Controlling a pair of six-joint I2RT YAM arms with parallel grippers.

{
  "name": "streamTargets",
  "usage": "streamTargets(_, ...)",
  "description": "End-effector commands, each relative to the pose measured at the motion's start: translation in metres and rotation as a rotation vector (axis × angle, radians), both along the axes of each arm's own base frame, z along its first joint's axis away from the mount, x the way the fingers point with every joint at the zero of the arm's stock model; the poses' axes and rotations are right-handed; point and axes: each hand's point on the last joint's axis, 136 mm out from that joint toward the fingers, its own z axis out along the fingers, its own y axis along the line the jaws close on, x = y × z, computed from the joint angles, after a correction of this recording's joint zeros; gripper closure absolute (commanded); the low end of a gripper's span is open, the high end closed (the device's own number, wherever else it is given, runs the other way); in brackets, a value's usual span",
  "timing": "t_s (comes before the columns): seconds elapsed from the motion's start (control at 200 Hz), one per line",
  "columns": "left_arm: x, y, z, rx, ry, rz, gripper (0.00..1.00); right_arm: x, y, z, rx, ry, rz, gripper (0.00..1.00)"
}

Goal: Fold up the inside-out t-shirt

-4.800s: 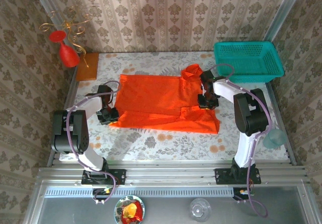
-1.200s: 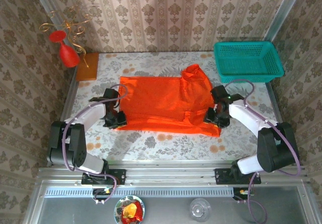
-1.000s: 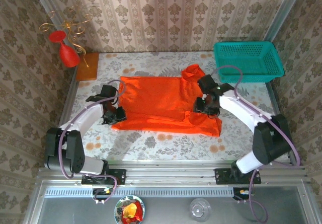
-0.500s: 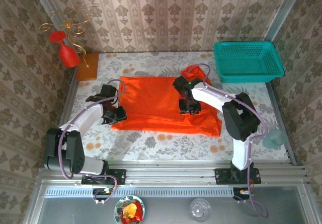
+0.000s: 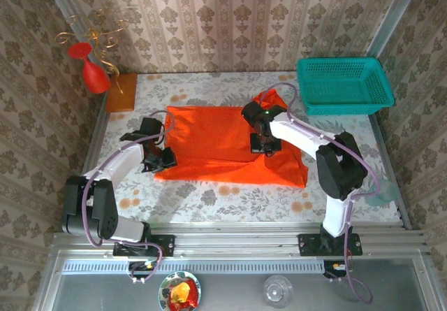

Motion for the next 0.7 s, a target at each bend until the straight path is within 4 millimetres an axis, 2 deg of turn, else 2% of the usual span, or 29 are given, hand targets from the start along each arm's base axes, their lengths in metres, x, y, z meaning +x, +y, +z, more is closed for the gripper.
streamTargets(0.0, 0.0, -0.001, -0.002, -0.003, 0.008, 0.003, 0.78, 0.003, -0.004, 0.007, -0.034, -0.02, -0.007, 1.0)
streamTargets(0.08, -0.001, -0.001, -0.002, -0.001, 0.01, 0.002, 0.78, 0.005, -0.001, -0.002, -0.036, 0.003, 0.006, 1.0)
streamTargets(0.16, -0.001, -0.001, -0.003, 0.001, 0.01, 0.0, 0.78, 0.007, 0.002, -0.005, -0.034, 0.01, 0.014, 0.89)
streamTargets(0.31, 0.001, 0.001, -0.005, 0.011, 0.015, -0.004, 0.78, 0.007, -0.004, 0.008, -0.026, -0.016, 0.011, 0.68)
streamTargets(0.435, 0.006, 0.0, -0.007, 0.015, 0.015, -0.018, 0.78, 0.005, -0.016, 0.015, 0.01, -0.027, -0.014, 0.62)
streamTargets(0.585, 0.017, 0.001, -0.011, 0.025, 0.016, -0.031, 0.78, -0.009, -0.028, 0.0, 0.101, 0.017, -0.069, 0.55)
streamTargets(0.695, 0.029, -0.002, -0.01, 0.022, -0.001, -0.049, 0.77, -0.024, -0.03, -0.012, 0.165, 0.043, -0.098, 0.48)
